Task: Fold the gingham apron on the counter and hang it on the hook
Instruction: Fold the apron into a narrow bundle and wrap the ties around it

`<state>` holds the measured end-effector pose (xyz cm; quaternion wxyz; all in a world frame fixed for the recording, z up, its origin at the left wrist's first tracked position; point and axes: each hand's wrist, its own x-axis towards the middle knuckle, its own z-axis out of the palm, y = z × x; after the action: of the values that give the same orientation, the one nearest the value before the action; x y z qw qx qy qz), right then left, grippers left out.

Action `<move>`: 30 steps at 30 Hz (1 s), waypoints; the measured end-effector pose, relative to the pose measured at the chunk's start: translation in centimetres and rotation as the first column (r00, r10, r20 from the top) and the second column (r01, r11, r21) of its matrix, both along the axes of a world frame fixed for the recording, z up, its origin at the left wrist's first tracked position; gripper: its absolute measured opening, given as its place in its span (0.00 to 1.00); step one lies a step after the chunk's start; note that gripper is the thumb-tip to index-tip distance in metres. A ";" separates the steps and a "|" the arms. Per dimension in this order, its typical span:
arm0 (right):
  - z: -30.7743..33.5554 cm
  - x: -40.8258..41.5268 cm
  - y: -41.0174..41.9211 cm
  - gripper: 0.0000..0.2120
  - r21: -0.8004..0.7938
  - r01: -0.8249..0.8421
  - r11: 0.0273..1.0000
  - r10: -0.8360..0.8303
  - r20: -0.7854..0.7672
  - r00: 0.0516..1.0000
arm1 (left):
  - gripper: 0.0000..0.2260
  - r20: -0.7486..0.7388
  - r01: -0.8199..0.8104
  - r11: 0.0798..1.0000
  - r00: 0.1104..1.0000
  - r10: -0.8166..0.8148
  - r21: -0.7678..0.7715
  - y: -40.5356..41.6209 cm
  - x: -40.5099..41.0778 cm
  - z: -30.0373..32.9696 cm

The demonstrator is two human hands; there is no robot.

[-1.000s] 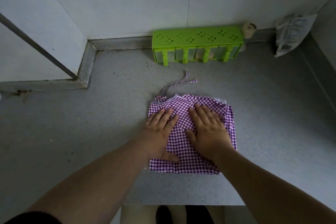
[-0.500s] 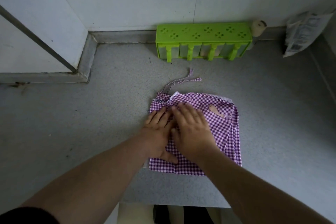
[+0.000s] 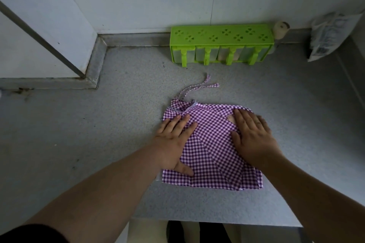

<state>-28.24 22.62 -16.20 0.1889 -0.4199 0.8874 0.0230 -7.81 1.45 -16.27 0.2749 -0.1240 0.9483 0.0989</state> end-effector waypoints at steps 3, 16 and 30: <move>2.1 2.2 -1.1 0.32 -0.095 0.031 0.995 -0.036 -0.055 0.998 | 0.67 0.018 0.006 1.000 1.000 -0.005 -0.024 0.0 -0.2 0.1; 0.8 6.2 2.2 0.37 -0.042 -0.227 0.973 0.228 0.040 0.973 | 0.44 -0.001 0.146 0.988 0.989 -0.146 -0.047 -1.0 6.5 1.0; 5.5 9.3 3.5 0.37 0.094 -0.366 0.926 0.359 0.086 0.929 | 0.41 0.073 0.042 0.992 0.997 -0.034 -0.118 2.3 6.5 3.5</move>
<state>-18.98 26.07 -10.69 0.2338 -0.5664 0.7850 0.0915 -1.32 3.79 -12.74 0.3023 -0.1255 0.9444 0.0323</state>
